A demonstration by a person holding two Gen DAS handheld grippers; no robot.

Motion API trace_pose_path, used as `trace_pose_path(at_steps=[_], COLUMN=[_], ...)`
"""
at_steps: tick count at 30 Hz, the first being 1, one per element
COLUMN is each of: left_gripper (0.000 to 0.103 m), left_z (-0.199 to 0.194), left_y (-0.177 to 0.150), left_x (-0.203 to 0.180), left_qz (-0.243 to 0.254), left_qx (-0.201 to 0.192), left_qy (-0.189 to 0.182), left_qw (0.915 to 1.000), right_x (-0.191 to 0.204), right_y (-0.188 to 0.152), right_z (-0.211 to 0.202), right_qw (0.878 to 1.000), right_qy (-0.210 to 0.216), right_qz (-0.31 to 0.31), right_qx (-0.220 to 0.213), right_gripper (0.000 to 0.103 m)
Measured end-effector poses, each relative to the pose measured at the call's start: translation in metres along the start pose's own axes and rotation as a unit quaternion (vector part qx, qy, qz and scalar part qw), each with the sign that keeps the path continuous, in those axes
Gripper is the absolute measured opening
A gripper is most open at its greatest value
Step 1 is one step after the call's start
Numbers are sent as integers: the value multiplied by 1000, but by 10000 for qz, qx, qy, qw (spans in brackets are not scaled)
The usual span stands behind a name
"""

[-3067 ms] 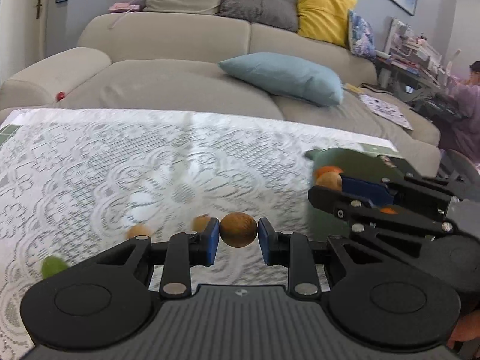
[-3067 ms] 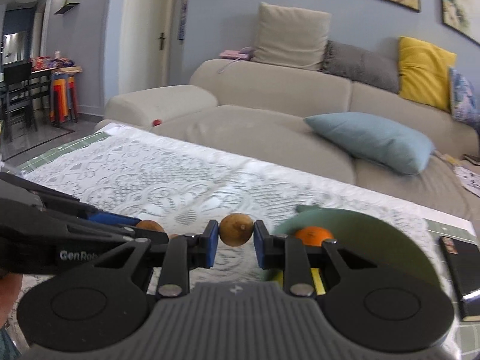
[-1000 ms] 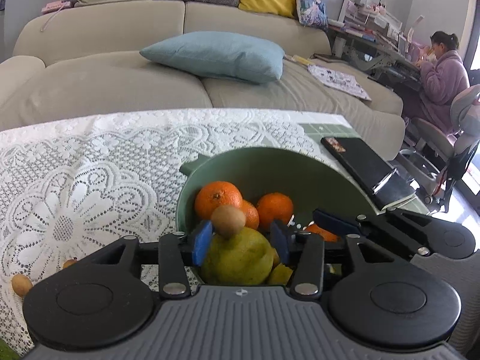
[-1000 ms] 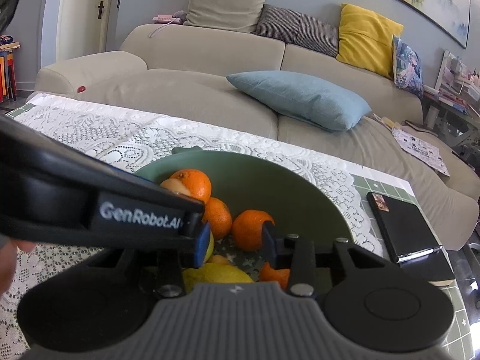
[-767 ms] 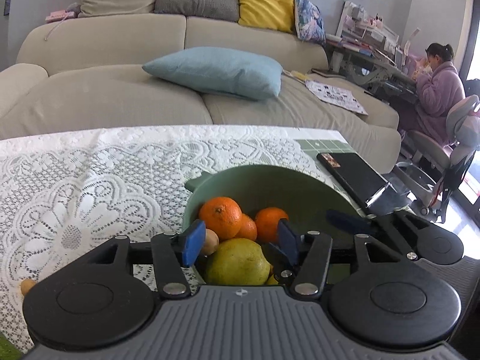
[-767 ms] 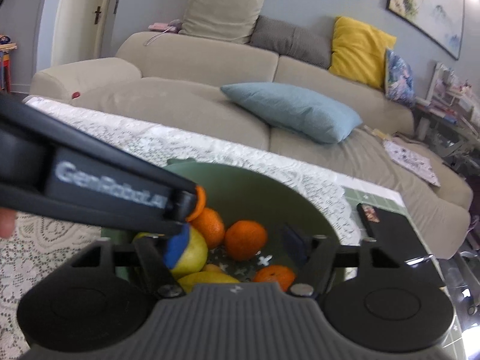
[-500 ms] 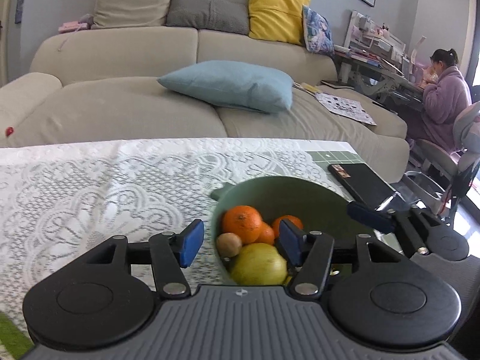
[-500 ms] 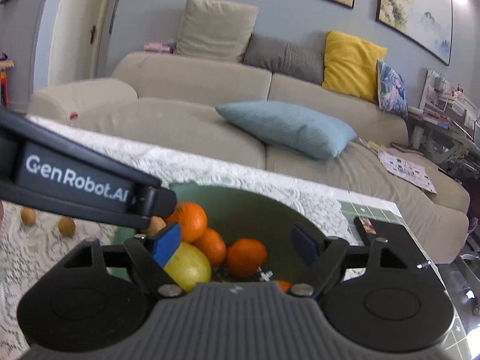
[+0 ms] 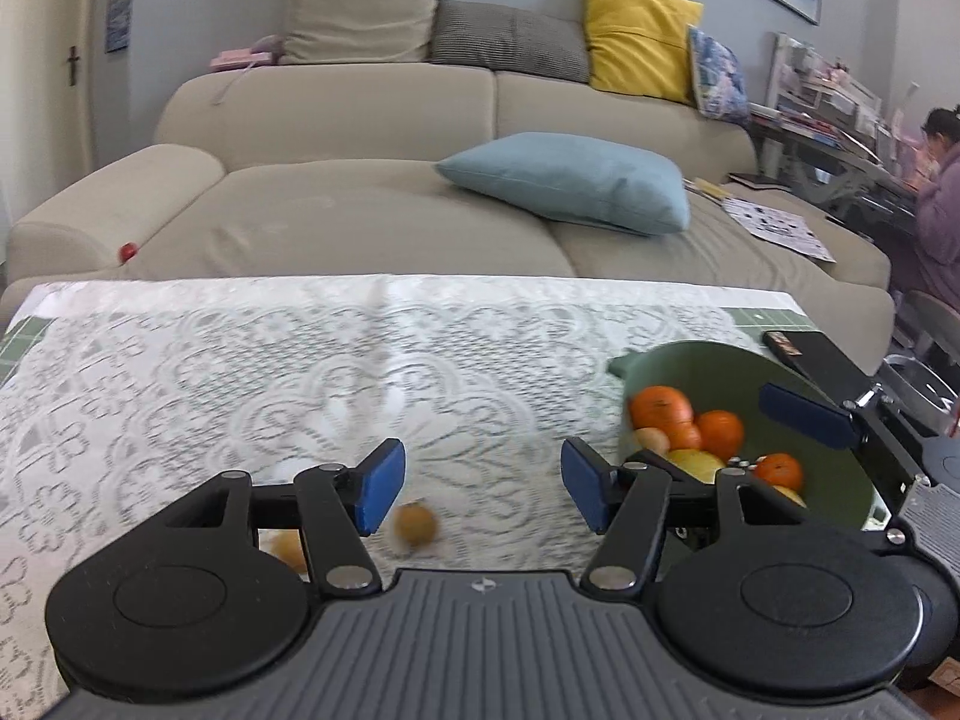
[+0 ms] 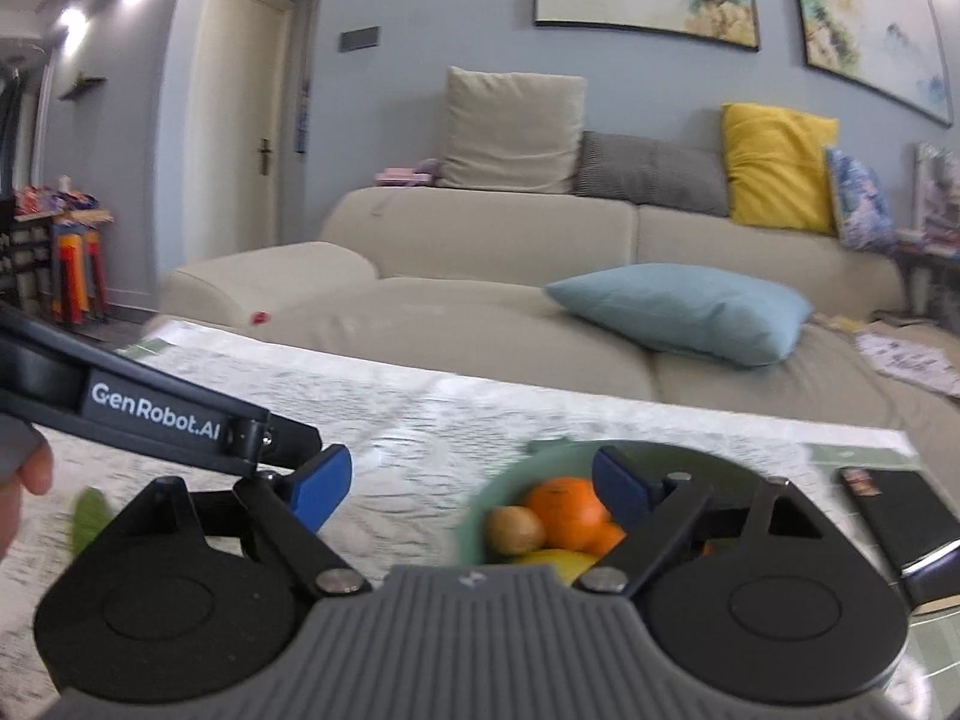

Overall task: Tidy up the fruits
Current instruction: 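Withdraw both tools from the colander toward the remaining brown fruits, then grasp a small brown fruit with the left tool while the right tool grasps another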

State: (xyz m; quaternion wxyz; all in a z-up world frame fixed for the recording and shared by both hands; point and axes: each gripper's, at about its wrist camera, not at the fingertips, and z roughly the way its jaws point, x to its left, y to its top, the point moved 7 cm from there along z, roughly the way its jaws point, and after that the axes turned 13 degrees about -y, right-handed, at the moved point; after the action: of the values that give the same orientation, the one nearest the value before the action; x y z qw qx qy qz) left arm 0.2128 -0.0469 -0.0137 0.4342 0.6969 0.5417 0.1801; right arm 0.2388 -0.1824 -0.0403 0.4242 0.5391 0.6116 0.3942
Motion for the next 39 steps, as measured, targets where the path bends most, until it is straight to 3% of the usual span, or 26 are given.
trace_pose_path(at_steps=[11, 17, 24, 32, 39], left_gripper=[70, 70, 61, 52, 46], left_z=[-20, -20, -11, 3, 18], left_y=[-18, -28, -44, -56, -59], left_x=[61, 81, 97, 98, 100], left_qz=[-405, -505, -640, -549, -470], left_qx=[-24, 17, 51, 235, 339], left_qy=[228, 97, -58, -152, -70], left_qw=[9989, 9987, 9979, 9981, 9983], right_x=[61, 79, 93, 105, 105], right_y=[-8, -19, -32, -44, -49], right_z=[3, 16, 30, 44, 50], right_qw=[9975, 9954, 9922, 9873, 9856], right_qy=[541, 632, 693, 777, 772], right_qz=[-464, -632, -821, -1101, -1140], right_qx=[25, 337, 634, 839, 986], right_gripper=[82, 67, 50, 40, 39])
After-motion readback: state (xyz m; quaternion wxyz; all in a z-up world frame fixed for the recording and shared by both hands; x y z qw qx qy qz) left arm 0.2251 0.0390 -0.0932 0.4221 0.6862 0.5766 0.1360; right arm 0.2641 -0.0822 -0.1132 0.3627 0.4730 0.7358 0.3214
